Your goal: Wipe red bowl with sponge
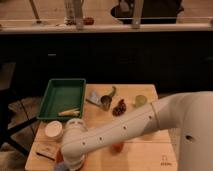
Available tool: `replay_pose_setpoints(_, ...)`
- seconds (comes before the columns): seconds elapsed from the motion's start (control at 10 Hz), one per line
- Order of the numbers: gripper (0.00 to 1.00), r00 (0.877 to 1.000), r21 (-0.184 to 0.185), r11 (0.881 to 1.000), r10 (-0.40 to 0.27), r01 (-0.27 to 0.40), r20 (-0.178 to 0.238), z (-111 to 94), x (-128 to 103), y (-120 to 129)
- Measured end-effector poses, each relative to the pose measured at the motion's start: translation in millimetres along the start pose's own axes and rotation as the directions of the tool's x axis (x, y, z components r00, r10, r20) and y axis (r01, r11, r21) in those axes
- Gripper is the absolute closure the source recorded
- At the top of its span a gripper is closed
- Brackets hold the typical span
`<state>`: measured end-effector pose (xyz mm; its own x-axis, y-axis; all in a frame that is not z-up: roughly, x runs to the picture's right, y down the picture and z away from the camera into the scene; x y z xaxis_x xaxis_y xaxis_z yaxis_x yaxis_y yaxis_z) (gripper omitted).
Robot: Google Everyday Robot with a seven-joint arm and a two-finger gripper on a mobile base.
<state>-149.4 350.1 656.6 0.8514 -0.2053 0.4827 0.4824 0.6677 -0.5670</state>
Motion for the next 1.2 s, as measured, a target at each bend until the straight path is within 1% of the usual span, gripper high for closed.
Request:
replay_pose_setpoints(0.1,0.99,0.999,0.006,0.999,0.033,-0.033,-0.017,-8.2,11.4,10.9)
replay_pose_setpoints(0.2,0.99,0.998,0.011,0.999,0.049,-0.049,-0.03,-13.4,17.3,14.3)
replay_pose_setpoints(0.4,0.99,0.997,0.02,0.998,0.066,-0.066,-0.049,-21.6,24.7,13.4)
replay_pose_setpoints(0.5,0.99,0.996,0.024,0.997,0.068,-0.067,-0.061,-26.2,32.7,7.7)
replay_pose_setpoints(0.7,0.99,0.996,0.022,0.999,0.051,-0.049,-0.067,-26.9,37.8,-6.0)
replay_pose_setpoints(0.9,0.99,0.998,0.022,0.999,0.028,-0.026,-0.06,-23.9,36.7,-17.8)
replay_pose_setpoints(1.0,0.99,0.998,0.024,1.0,0.018,-0.016,-0.054,-22.8,34.4,-21.7)
replay_pose_setpoints(1.2,0.99,0.999,0.022,0.999,-0.025,0.026,-0.034,-18.2,18.7,-32.3)
